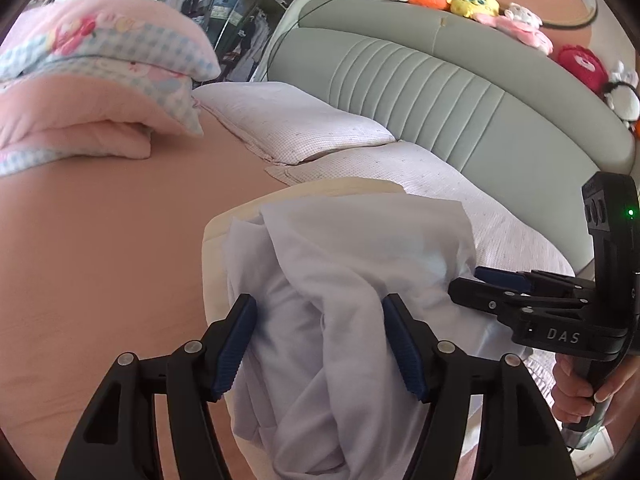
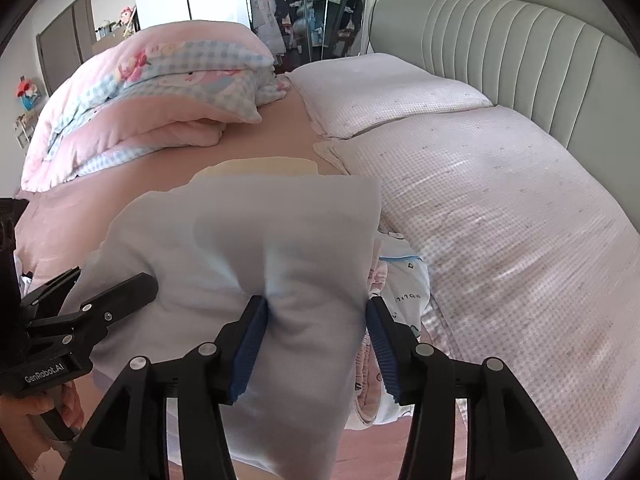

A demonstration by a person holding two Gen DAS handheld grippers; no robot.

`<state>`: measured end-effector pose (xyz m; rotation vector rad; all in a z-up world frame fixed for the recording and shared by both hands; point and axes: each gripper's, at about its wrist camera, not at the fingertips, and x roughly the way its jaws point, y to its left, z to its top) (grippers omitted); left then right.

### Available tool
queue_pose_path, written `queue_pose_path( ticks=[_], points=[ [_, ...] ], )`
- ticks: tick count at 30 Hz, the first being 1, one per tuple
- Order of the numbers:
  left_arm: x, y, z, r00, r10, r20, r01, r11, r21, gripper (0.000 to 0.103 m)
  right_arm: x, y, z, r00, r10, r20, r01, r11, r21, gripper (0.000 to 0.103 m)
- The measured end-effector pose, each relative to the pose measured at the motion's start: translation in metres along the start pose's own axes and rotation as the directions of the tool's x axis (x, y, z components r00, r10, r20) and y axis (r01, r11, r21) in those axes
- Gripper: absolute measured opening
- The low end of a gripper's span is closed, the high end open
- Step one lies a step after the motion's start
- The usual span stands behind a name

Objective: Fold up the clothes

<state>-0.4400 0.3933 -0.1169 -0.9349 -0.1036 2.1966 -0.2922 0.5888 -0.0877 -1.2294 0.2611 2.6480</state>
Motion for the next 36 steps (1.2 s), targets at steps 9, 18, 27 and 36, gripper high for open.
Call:
queue_pose_path(
  ticks=[9,18,27,36],
  points=[
    [0.002,0.009,-0.003,0.999,-0.04,-0.024,0.037,0.992,-0.117,0.084,0.005,-0.006,0.0,0.999,-0.02,-0.027,0.021,0.998,0.062,0.062],
    [-0.125,0.021,-0.026,0.999,-0.017,0.033,0.024,0.974,-0.227,0.098,-0.073,0.04,-0.008,0.998,-0.052,0.02,0.051,0.997,0.059,0.07],
    [-0.274,0.042,-0.039,0.926,0.376,0.03,-0.369,0.919,-0.141,0.103,-0.155,0.167,-0.03,0.995,0.016,0.103,-0.016,1.0,0.008,0.086],
    [-0.434,0.038,-0.063,0.852,0.502,0.149,-0.477,0.862,-0.171,0.103,-0.223,0.294,-0.063,0.983,0.142,0.118,-0.13,0.986,-0.102,0.09]
  ],
)
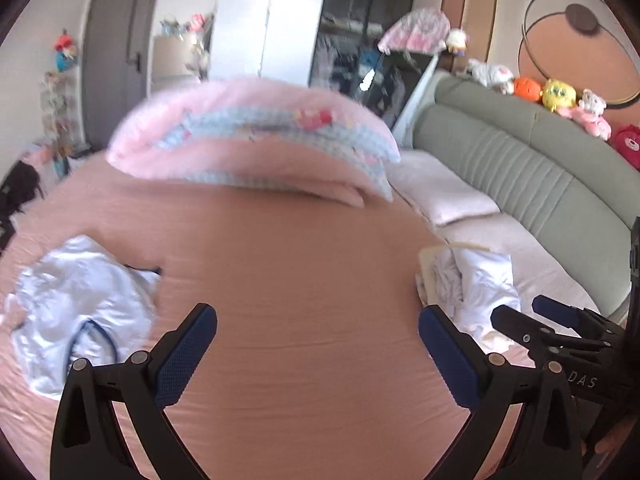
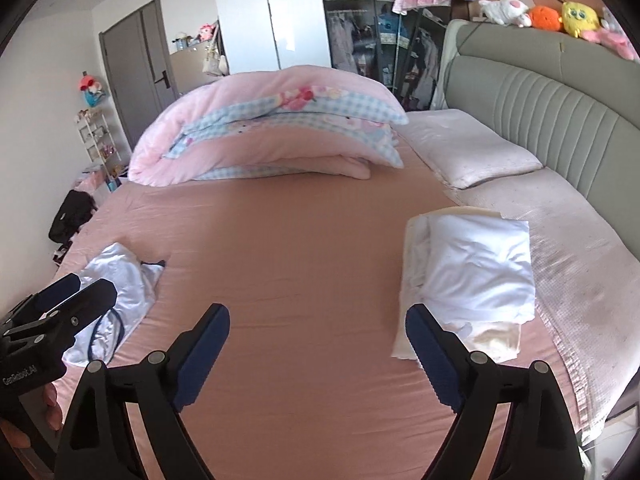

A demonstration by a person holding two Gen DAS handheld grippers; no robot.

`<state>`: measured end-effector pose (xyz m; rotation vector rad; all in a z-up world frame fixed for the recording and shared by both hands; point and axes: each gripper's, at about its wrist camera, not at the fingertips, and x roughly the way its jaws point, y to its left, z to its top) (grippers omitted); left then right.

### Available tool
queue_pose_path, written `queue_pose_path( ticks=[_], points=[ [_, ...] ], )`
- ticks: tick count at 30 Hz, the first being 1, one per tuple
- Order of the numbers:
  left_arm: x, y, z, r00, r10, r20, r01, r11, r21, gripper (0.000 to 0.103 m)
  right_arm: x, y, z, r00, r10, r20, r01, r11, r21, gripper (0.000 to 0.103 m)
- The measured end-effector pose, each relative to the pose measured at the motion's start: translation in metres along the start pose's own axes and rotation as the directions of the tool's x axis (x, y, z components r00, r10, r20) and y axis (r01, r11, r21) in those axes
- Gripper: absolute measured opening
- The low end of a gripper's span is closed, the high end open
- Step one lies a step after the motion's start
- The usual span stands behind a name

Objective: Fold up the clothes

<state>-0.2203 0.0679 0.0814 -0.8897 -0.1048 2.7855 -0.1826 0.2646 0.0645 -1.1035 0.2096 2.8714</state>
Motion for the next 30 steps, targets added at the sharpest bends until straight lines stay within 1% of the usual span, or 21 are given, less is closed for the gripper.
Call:
queue_pose_path(
  ticks=[2,4,5,7,8,9,13,15,18,20,22,24,25,27,29,30],
  points=[
    [-0.025,0.01,-0.003,0.999,0.044,0.028,-0.044,0.999,0.002,0.103,-0.018,0.022,-0.005,1.0,0.017,0.013,-0.017,1.0,-0.013,0.09],
    [-0.045,0.021,-0.005,0.998,0.058,0.03,-0.058,0.998,-0.013,0.103,-0.035,0.039,-0.009,1.0,0.028,0.011,-0.028,1.0,-0.01,0.09],
    [-0.055,0.026,-0.008,0.998,0.054,0.032,-0.053,0.998,-0.024,0.103,-0.044,0.045,-0.011,1.0,0.026,0.015,-0.026,1.0,-0.004,0.09],
    [-0.073,0.032,-0.014,0.998,0.048,0.036,-0.046,0.998,-0.043,0.103,-0.06,0.054,-0.017,1.0,0.019,0.021,-0.019,1.0,-0.002,0.093],
    [-0.082,0.035,-0.018,0.998,0.05,0.039,-0.048,0.998,-0.049,0.103,-0.068,0.058,-0.019,1.0,0.015,0.024,-0.015,1.0,-0.006,0.099],
    [-0.092,0.036,-0.022,0.997,0.06,0.043,-0.058,0.997,-0.052,0.103,-0.076,0.061,-0.024,0.999,0.014,0.029,-0.013,1.0,-0.022,0.103],
    [-0.119,0.035,-0.04,0.993,0.106,0.043,-0.103,0.993,-0.064,0.103,-0.106,0.071,-0.048,0.999,0.019,0.034,-0.016,0.996,-0.084,0.103],
    [-0.128,0.034,-0.052,0.993,0.115,0.035,-0.111,0.99,-0.084,0.103,-0.12,0.076,-0.063,0.999,0.027,0.029,-0.023,0.993,-0.113,0.103],
    [-0.14,0.034,-0.075,0.992,0.128,0.006,-0.127,0.986,-0.112,0.103,-0.135,0.074,-0.086,1.0,0.026,0.018,-0.024,0.994,-0.109,0.103],
    [-0.145,0.03,-0.092,0.987,0.162,-0.017,-0.163,0.981,-0.101,0.103,-0.142,0.068,-0.102,1.0,0.0,0.022,0.002,0.997,-0.082,0.103],
    [-0.15,0.025,-0.11,0.981,0.19,-0.039,-0.193,0.977,-0.09,0.103,-0.147,0.06,-0.121,0.999,-0.044,0.03,0.046,0.998,-0.046,0.103],
    [-0.153,0.02,-0.129,0.981,0.186,-0.064,-0.191,0.978,-0.088,0.103,-0.15,0.053,-0.141,0.997,-0.079,0.026,0.079,0.997,-0.015,0.103],
    [-0.154,0.017,-0.139,0.98,0.183,-0.076,-0.19,0.978,-0.087,0.103,-0.148,0.05,-0.149,0.997,-0.077,0.013,0.078,0.997,-0.013,0.103],
    [-0.153,0.013,-0.151,0.981,0.168,-0.098,-0.177,0.98,-0.086,0.103,-0.145,0.049,-0.164,0.997,-0.076,-0.022,0.075,0.997,-0.029,0.103],
    [-0.152,0.009,-0.159,0.981,0.154,-0.114,-0.165,0.983,-0.086,0.103,-0.144,0.051,-0.173,0.996,-0.088,-0.028,0.087,0.995,-0.054,0.103],
    [-0.152,0.007,-0.161,0.981,0.158,-0.111,-0.168,0.982,-0.088,0.103,-0.145,0.051,-0.176,0.995,-0.098,-0.026,0.096,0.993,-0.064,0.103]
  ],
)
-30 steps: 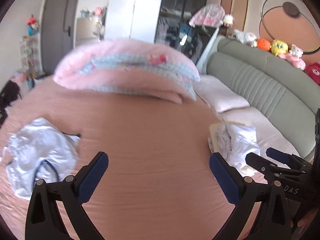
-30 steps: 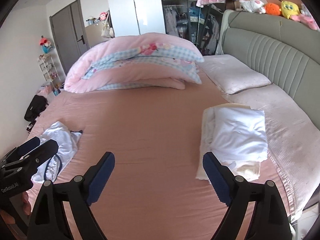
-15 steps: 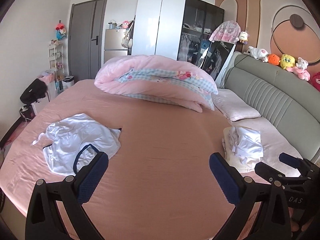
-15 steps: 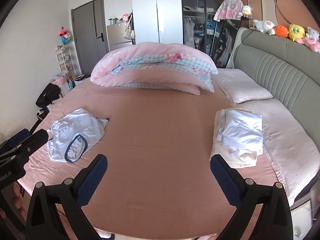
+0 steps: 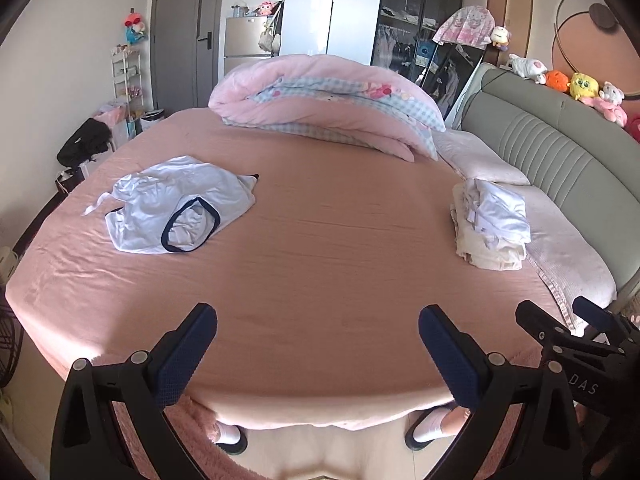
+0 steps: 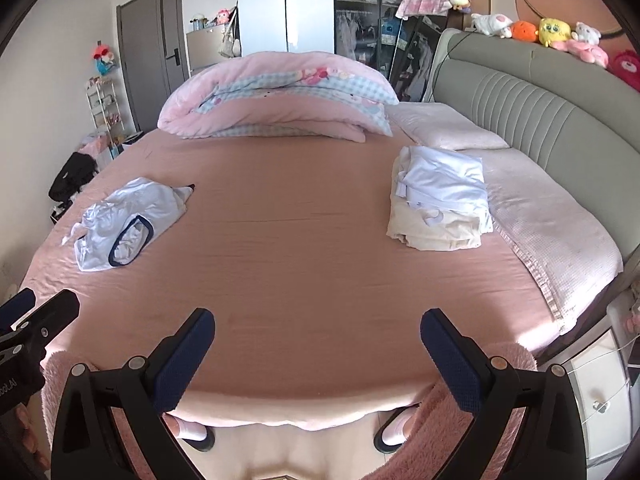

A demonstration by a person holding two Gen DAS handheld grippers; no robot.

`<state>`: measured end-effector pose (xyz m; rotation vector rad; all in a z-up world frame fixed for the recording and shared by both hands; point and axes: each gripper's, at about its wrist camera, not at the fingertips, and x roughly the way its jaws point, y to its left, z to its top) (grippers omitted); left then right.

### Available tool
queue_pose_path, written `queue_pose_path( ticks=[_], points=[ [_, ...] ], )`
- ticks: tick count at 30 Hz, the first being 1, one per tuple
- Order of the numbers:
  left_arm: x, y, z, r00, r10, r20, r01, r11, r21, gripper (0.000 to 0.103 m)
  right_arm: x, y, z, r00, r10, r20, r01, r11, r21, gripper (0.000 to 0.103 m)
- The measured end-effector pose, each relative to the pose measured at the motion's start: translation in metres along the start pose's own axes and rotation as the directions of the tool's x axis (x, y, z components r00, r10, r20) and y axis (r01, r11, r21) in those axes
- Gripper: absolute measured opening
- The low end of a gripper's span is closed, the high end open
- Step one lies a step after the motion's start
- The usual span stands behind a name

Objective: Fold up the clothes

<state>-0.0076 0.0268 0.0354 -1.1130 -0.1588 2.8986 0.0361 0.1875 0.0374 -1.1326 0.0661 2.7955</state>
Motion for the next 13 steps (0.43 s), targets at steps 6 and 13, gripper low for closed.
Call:
queue_pose_path(
  ticks=[6,13],
  points=[
    [-0.009,-0.007,0.0,1.0,0.002,0.021,-0.002,1.0,-0.012,0.103,0.0,0.002,-0.007,1.0,-0.016,-0.022,0.015,1.0,-0.02,0.103],
    [-0.003,-0.008,-0.007,1.0,0.02,-0.008,-0.02,1.0,-0.01,0.103,0.001,0.007,-0.013,0.999,-0.003,-0.038,0.002,1.0,-0.022,0.103]
  ],
)
